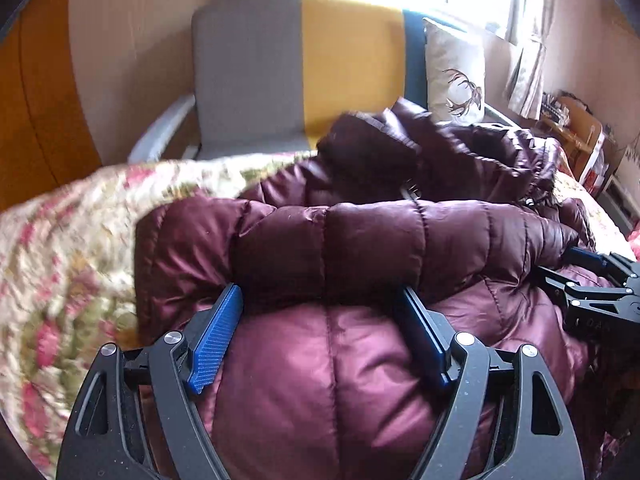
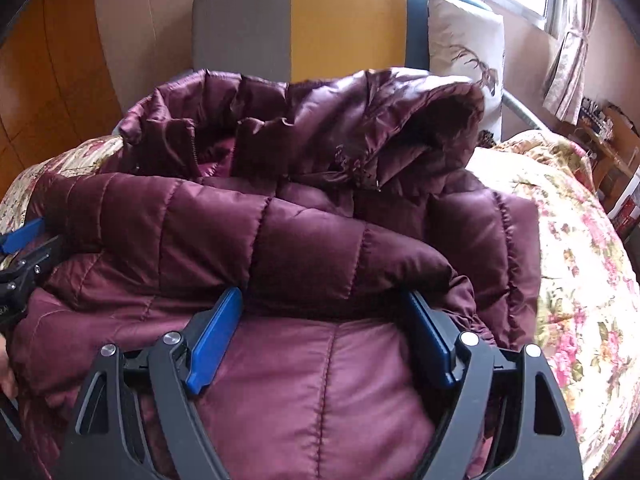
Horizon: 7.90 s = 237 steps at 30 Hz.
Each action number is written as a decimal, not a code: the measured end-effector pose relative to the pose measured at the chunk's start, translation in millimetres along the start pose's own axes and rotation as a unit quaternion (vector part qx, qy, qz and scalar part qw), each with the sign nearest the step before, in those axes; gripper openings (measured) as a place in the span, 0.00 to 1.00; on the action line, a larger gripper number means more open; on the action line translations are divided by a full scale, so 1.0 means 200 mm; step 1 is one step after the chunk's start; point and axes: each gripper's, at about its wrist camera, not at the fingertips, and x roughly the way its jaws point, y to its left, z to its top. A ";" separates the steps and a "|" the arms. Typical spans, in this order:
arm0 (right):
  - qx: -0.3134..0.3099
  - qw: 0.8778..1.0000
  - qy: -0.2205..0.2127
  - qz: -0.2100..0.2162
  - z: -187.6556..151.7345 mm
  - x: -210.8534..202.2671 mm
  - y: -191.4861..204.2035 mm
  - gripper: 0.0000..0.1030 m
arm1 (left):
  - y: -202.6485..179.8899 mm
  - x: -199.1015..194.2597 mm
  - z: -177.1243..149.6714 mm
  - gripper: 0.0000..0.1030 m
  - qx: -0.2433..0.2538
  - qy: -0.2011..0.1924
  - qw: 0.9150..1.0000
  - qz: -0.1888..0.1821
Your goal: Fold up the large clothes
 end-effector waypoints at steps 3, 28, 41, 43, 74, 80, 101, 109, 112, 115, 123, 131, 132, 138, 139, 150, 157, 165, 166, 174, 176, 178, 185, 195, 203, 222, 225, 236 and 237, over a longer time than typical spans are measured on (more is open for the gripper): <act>0.000 1.000 -0.007 0.001 -0.02 0.05 -0.01 0.78 | 0.01 0.04 -0.03 0.76 -0.010 0.001 1.000 -0.003; 0.439 0.844 0.080 0.299 0.64 0.52 -1.05 0.81 | 0.29 -0.07 0.45 0.81 -0.140 -0.013 0.984 -0.108; 0.037 0.975 -0.106 0.190 0.88 -0.03 -0.61 0.25 | 0.17 -0.07 0.32 0.81 -0.109 -0.011 0.989 -0.098; 0.003 0.975 -0.117 0.189 0.83 -0.10 -0.57 0.24 | 0.16 -0.15 0.30 0.81 -0.108 -0.023 0.988 -0.109; 0.034 0.997 -0.019 0.070 -0.11 -0.38 -0.14 0.70 | 0.15 -0.80 -0.46 0.81 -0.107 -0.049 0.993 -0.010; 0.108 0.991 -0.014 0.084 -0.12 -0.25 -0.23 0.79 | 0.05 -0.60 -0.28 0.79 -0.061 -0.039 0.997 0.008; 0.095 0.993 -0.040 0.063 -0.33 -0.60 -0.19 0.92 | -0.03 -0.82 -0.47 0.87 -0.067 -0.042 0.994 0.071; 0.117 0.991 -0.023 0.055 -0.60 -0.81 -0.29 0.95 | 0.00 -0.93 -0.62 0.87 -0.070 -0.037 0.995 0.067; 0.128 0.990 -0.006 0.051 -0.72 -0.86 -0.32 0.96 | 0.01 -0.95 -0.69 0.87 -0.070 -0.030 0.995 0.068; 0.132 0.990 0.008 0.047 -0.85 -0.91 -0.34 0.98 | 0.03 -0.97 -0.76 0.87 -0.071 -0.022 0.995 0.069; 0.159 0.984 0.035 0.070 -1.12 -0.98 -0.38 0.98 | 0.11 -0.98 -0.96 0.87 -0.083 0.018 0.994 0.074; 0.177 0.972 0.085 0.126 -1.39 -0.99 -0.40 0.98 | 0.25 -1.02 -1.27 0.87 -0.118 0.067 0.990 -0.023; 0.180 0.971 0.092 0.127 -1.42 -0.99 -0.40 0.98 | 0.26 -1.02 -1.31 0.86 -0.126 0.075 0.988 -0.043; 0.218 0.945 0.141 0.197 -1.67 -0.96 -0.42 0.98 | 0.32 -1.02 -1.51 0.61 -0.186 0.114 0.963 -0.161; 0.211 0.942 0.156 0.208 -1.70 -0.95 -0.39 0.98 | 0.31 -1.02 -1.53 0.53 -0.191 0.119 0.958 -0.178; 0.116 0.928 0.068 0.347 -1.38 -1.48 -0.22 0.21 | 0.36 -1.39 -1.34 0.14 -0.213 0.039 0.916 -0.337; 0.146 0.897 -0.038 0.415 -1.02 -1.61 -0.22 0.20 | 0.41 -1.43 -0.99 0.10 -0.262 -0.038 0.867 -0.423; 0.265 0.874 -0.103 0.395 -0.66 -1.51 -0.46 0.19 | 0.64 -1.44 -0.63 0.00 -0.291 -0.118 0.863 -0.396; 0.268 0.875 -0.100 0.390 -0.64 -1.49 -0.47 0.19 | 0.63 -1.44 -0.60 0.00 -0.277 -0.115 0.883 -0.361; 0.264 0.887 -0.088 0.370 -0.62 -1.41 -0.47 0.19 | 0.77 -1.39 -0.89 0.72 -0.249 -0.011 0.954 -0.167; 0.263 0.888 -0.089 0.365 -0.61 -1.39 -0.48 0.19 | 0.75 -1.39 -1.04 0.72 -0.254 0.018 0.953 -0.164; 0.264 0.889 -0.088 0.363 -0.62 -1.38 -0.48 0.19 | 0.70 -1.37 -1.19 0.76 -0.258 0.051 0.943 -0.204; 0.245 0.902 -0.086 0.345 -0.63 -1.40 -0.45 0.19 | 0.50 -1.38 -1.45 0.96 -0.332 0.074 0.865 -0.369; 0.211 0.917 -0.066 0.332 -0.74 -1.50 -0.43 0.19 | 0.30 -1.18 -1.51 0.36 -0.358 0.091 0.795 -0.481; 0.203 0.906 -0.093 0.359 -0.63 -1.54 -0.43 0.19 | 0.40 -1.40 -1.04 0.21 -0.331 -0.051 0.790 -0.514; 0.369 0.881 0.034 0.293 0.15 -0.31 -0.79 0.23 | 0.63 -0.06 0.17 0.24 -0.538 0.084 0.766 -0.342; 0.391 0.849 0.038 0.353 0.13 -0.24 -0.85 0.63 | 0.68 -0.02 0.21 0.43 -0.567 0.096 0.721 -0.386; 0.227 0.935 -0.127 0.242 0.05 -0.90 -0.90 0.88 | 0.85 -0.68 0.38 0.84 -0.407 -0.088 0.870 -0.265; 0.183 0.953 -0.127 0.205 0.04 -0.93 -0.82 0.84 | 0.80 -0.75 0.36 0.84 -0.367 -0.097 0.888 -0.259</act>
